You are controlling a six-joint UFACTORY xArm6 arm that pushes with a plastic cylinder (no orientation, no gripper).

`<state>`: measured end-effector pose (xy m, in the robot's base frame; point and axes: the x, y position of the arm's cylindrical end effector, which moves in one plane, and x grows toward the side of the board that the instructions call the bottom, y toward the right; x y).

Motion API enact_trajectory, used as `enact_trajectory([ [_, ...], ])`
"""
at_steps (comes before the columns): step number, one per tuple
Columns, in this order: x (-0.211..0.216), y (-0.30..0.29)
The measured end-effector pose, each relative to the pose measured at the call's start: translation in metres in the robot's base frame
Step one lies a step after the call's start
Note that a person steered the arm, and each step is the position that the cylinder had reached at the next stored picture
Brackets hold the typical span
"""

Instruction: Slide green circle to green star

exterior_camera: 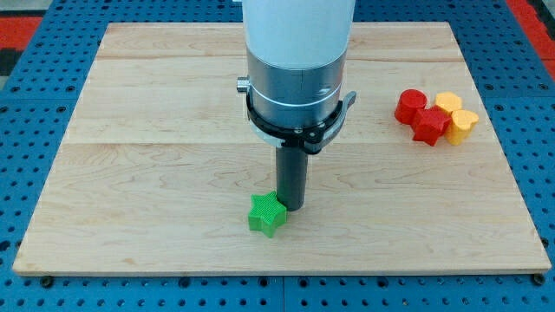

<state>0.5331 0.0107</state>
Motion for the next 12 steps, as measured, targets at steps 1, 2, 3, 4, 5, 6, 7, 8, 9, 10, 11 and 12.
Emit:
enact_trajectory([
  [1, -0.043, 0.009],
  [2, -0.093, 0.021],
  [3, -0.131, 0.031],
  [4, -0.162, 0.033],
  [5, -0.181, 0.024],
  [6, -0.198, 0.023],
  [7, -0.216, 0.022],
  [8, -0.218, -0.007],
  [9, -0.18, -0.034],
  [10, -0.13, -0.048],
  [11, -0.132, -0.05],
  [12, -0.16, -0.056],
])
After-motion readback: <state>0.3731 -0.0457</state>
